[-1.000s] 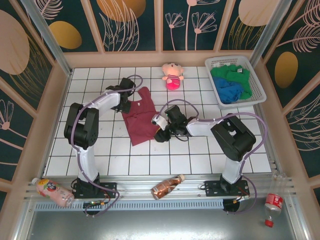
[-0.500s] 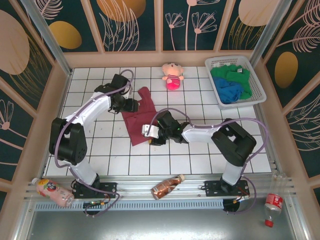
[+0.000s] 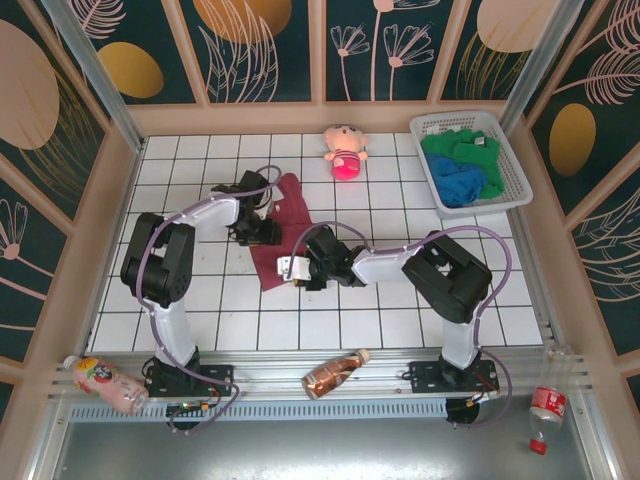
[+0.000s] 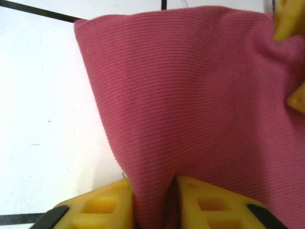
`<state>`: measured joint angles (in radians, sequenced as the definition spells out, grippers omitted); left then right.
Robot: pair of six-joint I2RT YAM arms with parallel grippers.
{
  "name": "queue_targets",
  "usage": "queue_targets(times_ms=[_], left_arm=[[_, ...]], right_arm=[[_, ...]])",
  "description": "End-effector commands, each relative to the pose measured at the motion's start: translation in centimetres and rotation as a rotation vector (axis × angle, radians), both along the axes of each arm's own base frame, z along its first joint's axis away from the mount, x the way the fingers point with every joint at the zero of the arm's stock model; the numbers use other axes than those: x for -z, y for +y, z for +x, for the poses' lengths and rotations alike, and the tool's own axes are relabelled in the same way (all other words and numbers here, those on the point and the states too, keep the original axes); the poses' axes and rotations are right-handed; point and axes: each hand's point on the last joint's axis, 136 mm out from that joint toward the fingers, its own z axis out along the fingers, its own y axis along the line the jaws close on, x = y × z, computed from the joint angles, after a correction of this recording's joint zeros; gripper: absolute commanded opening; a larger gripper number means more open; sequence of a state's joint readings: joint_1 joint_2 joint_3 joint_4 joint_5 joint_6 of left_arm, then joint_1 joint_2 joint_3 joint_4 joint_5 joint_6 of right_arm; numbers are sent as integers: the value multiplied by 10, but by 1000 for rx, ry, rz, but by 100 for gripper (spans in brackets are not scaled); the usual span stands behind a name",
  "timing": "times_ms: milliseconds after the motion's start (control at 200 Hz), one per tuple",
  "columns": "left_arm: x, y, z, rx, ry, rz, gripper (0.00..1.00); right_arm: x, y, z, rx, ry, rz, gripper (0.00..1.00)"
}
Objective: Fold and stack the tank tops
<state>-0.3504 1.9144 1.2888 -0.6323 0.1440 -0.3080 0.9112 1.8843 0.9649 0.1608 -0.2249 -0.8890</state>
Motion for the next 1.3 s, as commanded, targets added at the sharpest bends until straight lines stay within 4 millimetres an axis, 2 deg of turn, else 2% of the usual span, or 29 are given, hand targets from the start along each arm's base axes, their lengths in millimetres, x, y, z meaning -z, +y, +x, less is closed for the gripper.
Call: queue_targets(times_ms=[0,180,400,515,650,765,826,971,1096,1161,1296], left_arm=[[-4,20,18,-7,-38,88,60],[-33,6,33,33,-71,28,64],[-71,4,46,85,-150,35,71],[-74,5,50,101,-162,53,72],[-76,7,54,105,-170,69,72],[-71,6,51,114,-158,66,73],[-64,5,47,114,-140,52,72],[-48,6,42,105,-96,60,71],[-44,2,43,112,-100,40,71],[-39,3,43,113,-90,49,71],[-38,10,47,85,-96,74,71]], right_arm=[[-6,8,-8,-14,13,10,18],[-8,-5,-43,7,160,-18,11],[-38,-23,-91,25,444,-38,11],[-62,-23,-120,-14,661,-50,12],[-76,-37,-152,-28,843,-126,11],[-92,-45,-164,-34,918,-147,11],[-101,-42,-161,-33,922,-130,11],[-122,-20,-139,-55,956,-85,11],[-117,-11,-99,-6,903,-159,12],[-118,-1,-76,11,879,-139,12],[-109,8,-47,4,792,-122,13]])
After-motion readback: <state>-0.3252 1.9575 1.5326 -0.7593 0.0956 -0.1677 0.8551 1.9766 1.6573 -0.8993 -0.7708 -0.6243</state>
